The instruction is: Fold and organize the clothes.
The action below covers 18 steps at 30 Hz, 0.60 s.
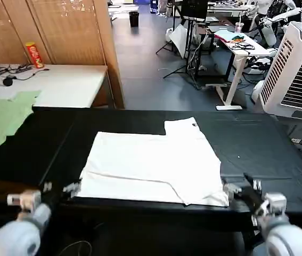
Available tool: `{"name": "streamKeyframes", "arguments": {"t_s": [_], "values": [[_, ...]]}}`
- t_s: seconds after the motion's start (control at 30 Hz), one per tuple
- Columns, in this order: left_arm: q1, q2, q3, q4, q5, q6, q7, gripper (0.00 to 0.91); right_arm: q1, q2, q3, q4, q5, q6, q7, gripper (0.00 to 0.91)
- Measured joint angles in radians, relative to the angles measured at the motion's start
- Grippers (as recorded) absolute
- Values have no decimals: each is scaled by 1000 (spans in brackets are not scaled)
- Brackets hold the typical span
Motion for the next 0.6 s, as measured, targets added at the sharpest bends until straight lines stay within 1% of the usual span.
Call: {"name": "streamKeyframes", "arguments": {"t_s": [0.17, 0.3, 0.5, 0.6], "values": [[-270, -13, 138, 172, -13, 0, 23, 878, 232, 34, -123, -210, -1, 3, 8, 878], [-472, -55, 247, 350, 6, 2, 44, 878, 382, 62, -201, -377, -2, 7, -5, 878], [-682, -127, 368, 612, 24, 12, 80, 878, 542, 106, -282, -581, -5, 8, -33, 878], [-751, -152, 406, 702, 23, 19, 88, 878, 595, 131, -314, -664, -12, 13, -42, 878]]}}
